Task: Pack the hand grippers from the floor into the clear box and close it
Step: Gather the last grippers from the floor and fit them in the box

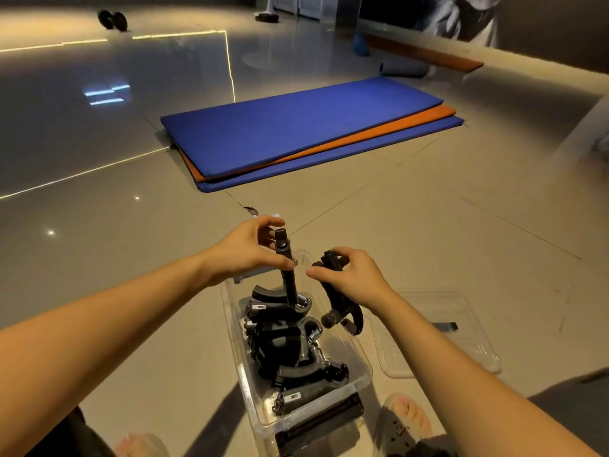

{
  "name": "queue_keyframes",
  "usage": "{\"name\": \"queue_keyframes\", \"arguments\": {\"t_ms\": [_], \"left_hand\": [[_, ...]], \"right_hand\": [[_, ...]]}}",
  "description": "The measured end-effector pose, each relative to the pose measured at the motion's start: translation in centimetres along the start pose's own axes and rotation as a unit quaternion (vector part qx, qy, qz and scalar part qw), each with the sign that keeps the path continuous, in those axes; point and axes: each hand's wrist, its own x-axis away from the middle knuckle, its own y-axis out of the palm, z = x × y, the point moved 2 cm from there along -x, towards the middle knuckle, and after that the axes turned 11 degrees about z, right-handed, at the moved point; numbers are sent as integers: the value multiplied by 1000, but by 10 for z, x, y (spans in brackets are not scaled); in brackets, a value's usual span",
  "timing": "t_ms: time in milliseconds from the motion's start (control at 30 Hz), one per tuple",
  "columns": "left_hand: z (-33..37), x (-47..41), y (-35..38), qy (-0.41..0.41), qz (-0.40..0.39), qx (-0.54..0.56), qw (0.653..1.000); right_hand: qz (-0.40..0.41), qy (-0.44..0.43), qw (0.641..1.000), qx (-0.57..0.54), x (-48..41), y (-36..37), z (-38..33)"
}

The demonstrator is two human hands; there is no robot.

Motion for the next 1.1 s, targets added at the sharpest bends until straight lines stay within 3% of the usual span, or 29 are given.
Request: {"name": "queue_keyframes", "arguments": {"t_ms": [233, 500, 867, 1000, 1100], "left_hand": [[12, 14, -14, 39, 38, 3, 999], [21, 32, -19, 59, 59, 52, 995], [16, 39, -13, 56, 30, 92, 994], [13, 41, -7, 62, 18, 74, 995], [12, 41, -7, 102, 18, -16, 995]], "right_hand": [[-33, -9, 996, -77, 3, 5, -11], [-76, 40, 979, -183, 1, 2, -25], [-110, 34, 972, -205, 0, 1, -35], [-116, 18, 972, -205, -1, 1, -36], [-112, 11, 974, -197, 0, 2, -33]]}}
